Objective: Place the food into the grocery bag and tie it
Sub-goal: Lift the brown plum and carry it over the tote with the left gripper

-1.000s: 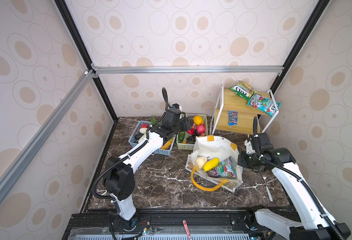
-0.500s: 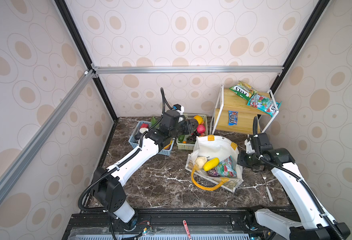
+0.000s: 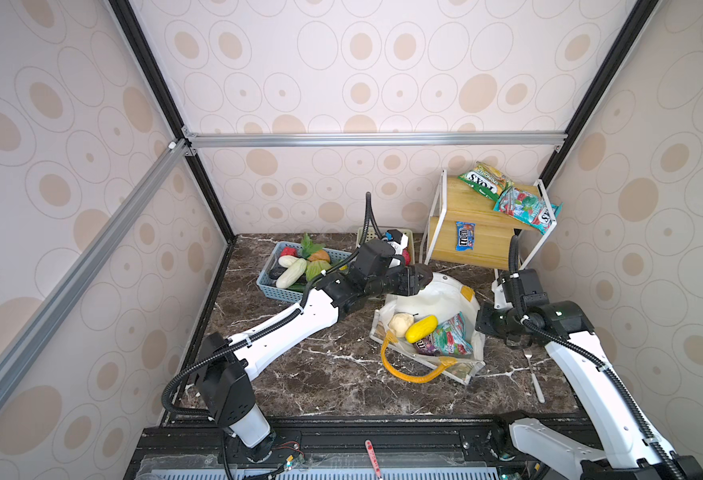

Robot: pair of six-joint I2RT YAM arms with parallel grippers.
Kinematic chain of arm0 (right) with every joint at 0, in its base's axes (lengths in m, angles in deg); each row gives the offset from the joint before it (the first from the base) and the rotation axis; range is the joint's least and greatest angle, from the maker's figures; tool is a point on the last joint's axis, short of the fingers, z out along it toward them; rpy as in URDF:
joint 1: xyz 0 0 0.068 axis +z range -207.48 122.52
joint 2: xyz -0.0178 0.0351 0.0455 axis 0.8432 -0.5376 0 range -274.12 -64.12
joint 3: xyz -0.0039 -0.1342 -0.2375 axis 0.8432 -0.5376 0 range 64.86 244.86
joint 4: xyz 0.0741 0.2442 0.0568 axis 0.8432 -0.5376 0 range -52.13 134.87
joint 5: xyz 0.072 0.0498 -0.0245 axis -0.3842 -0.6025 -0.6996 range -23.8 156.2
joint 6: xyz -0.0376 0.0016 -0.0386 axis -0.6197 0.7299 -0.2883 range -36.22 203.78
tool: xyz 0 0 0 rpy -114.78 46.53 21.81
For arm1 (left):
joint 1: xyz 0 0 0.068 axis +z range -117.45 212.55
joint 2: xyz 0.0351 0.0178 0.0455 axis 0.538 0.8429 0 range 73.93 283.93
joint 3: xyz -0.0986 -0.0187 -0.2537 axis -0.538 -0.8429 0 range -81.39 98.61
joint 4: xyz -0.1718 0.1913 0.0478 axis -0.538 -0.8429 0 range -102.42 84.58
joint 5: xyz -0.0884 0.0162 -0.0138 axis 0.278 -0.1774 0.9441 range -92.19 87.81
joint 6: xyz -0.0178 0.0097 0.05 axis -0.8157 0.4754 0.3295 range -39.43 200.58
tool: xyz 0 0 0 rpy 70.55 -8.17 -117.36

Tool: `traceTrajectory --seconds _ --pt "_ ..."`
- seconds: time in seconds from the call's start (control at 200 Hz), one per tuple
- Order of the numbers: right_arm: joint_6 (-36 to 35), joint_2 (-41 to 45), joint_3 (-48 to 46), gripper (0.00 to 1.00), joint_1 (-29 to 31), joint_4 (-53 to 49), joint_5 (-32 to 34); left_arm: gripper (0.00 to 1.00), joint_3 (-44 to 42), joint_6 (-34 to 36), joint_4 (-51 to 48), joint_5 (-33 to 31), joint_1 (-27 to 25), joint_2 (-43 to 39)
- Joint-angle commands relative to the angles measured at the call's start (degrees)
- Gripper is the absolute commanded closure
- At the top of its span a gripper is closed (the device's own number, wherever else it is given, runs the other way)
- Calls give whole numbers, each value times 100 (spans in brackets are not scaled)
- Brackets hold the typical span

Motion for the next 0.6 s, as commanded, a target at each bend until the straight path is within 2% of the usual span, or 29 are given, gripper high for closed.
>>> traceTrajectory --seconds 0.0,0.285,0.595 --pt "2 96 -83 91 2 -66 75 44 280 130 -24 -8 -172 122" --pt "15 -31 -90 91 2 39 20 44 439 377 -362 -192 -573 344" --pt "55 -59 -35 91 2 41 26 44 405 600 -565 -352 -715 673"
